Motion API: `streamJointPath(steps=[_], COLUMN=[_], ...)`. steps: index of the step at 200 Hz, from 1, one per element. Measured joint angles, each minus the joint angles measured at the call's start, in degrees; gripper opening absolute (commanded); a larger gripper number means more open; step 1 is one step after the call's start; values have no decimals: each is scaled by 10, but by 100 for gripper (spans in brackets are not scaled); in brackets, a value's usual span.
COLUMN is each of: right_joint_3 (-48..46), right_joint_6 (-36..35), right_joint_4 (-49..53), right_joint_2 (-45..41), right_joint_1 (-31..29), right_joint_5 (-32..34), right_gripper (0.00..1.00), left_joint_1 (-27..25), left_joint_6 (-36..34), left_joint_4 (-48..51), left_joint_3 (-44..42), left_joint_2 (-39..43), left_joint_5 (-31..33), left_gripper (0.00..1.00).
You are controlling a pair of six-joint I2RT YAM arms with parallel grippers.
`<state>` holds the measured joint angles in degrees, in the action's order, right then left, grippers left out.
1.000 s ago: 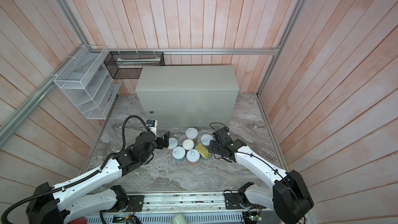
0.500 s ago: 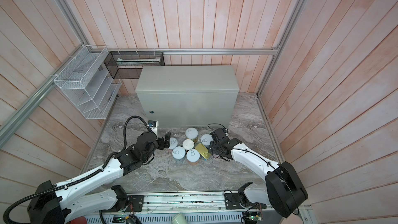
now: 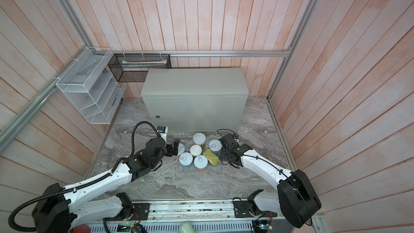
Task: Place and organize the canned foods onto the counter
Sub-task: 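Close the right gripper on the pink-labelled can while the left gripper approaches it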
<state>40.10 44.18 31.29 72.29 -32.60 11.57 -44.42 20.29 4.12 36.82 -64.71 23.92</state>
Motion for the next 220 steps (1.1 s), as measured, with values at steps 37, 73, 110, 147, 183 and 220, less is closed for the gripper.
streamJointPath(steps=[37,73,110,147,183,220], right_joint_3=[1,20,52,86,105,106], right_joint_6=[0,-4,-12,-25,-37,-42], right_joint_4=[5,19,32,50,58,58], right_joint_2=[-5,-10,-17,-20,-26,-32], right_joint_1=[0,0,0,0,0,0], right_joint_5=[-6,-12,-21,-32,-43,-57], right_gripper=[51,52,50,48,48,45], left_joint_1=[0,-1,-20,-55,-59,-60], left_joint_6=[-16,-62,-106,-144,-152,-153], left_joint_4=[-17,-49,-81,-103,-125,-144], left_joint_3=[-2,-14,-21,-21,-21,-21], left_joint_2=[-1,-1,-1,-11,-33,-50], left_joint_5=[-27,-118,-186,-205,-217,-221], left_gripper=[100,100,100,100,100,100])
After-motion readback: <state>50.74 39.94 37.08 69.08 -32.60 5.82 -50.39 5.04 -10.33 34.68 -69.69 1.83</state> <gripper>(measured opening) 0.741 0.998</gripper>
